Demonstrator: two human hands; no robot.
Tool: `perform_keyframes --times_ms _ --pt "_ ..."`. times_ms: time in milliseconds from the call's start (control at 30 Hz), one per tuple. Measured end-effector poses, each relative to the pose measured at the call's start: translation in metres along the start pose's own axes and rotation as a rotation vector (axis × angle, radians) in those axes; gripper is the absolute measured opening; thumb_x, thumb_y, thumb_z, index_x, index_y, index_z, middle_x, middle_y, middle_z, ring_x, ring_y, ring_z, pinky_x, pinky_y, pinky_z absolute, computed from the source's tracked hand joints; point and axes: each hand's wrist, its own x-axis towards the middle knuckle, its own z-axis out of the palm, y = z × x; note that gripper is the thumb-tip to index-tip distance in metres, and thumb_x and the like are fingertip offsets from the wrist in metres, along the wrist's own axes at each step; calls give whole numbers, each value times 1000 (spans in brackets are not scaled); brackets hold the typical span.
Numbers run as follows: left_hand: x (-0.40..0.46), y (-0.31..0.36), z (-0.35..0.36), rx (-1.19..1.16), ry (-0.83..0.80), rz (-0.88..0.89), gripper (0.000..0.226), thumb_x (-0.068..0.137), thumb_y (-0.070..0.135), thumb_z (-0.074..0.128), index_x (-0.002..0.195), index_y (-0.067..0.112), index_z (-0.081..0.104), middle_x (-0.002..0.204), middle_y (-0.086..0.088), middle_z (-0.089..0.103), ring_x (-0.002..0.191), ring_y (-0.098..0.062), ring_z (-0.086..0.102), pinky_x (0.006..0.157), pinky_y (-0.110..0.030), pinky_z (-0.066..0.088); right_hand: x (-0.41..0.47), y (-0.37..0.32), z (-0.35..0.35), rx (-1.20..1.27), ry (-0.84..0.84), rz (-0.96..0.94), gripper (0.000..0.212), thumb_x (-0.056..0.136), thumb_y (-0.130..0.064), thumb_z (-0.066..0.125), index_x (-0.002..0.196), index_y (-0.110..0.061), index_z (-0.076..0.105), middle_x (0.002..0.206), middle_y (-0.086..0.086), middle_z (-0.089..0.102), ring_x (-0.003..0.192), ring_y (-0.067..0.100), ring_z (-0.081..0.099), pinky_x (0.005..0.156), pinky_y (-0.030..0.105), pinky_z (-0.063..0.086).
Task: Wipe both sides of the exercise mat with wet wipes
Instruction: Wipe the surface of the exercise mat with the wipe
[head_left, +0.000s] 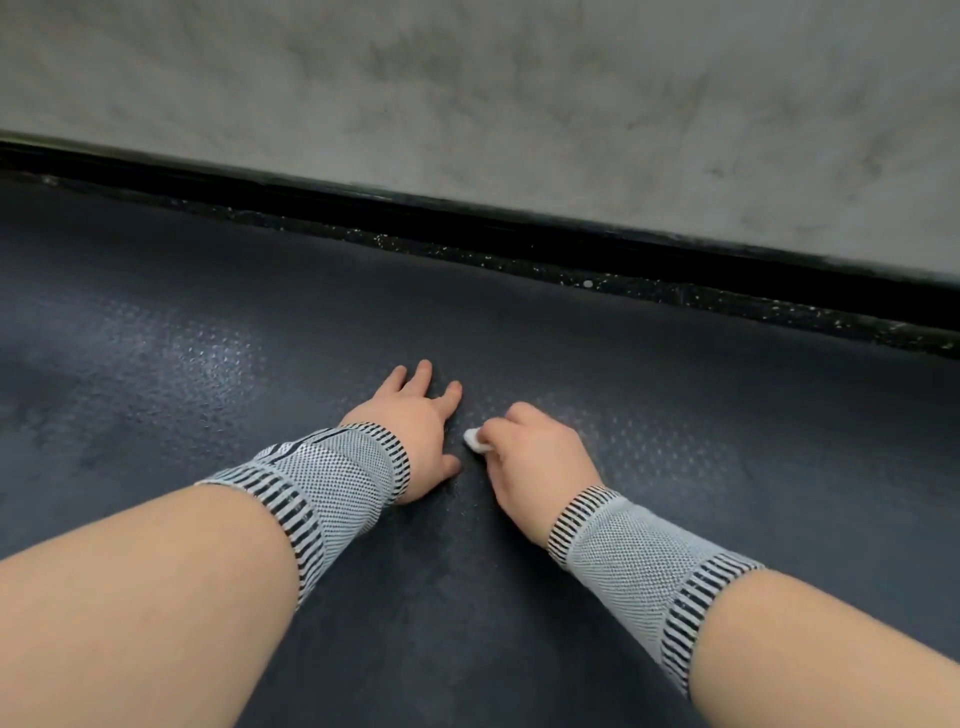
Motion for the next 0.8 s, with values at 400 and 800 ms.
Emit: perform_keyframes --times_ms 400,800 --pt "0 2 -3 -10 -29 -11 88 95 49 53 156 27 -6 163 -9 -17 150 -32 -8 121 -44 17 34 18 -6 -17 81 132 20 91 -22 49 107 -17 61 105 3 54 93 26 58 80 30 45" --pt "-1 3 -4 -14 -49 -16 87 96 48 52 156 28 -8 162 -8 -20 150 -31 -11 121 -45 19 69 48 -21 -74 150 312 22 92 -23 50 107 -15 63 105 8 60 95 29 59 73 28 41"
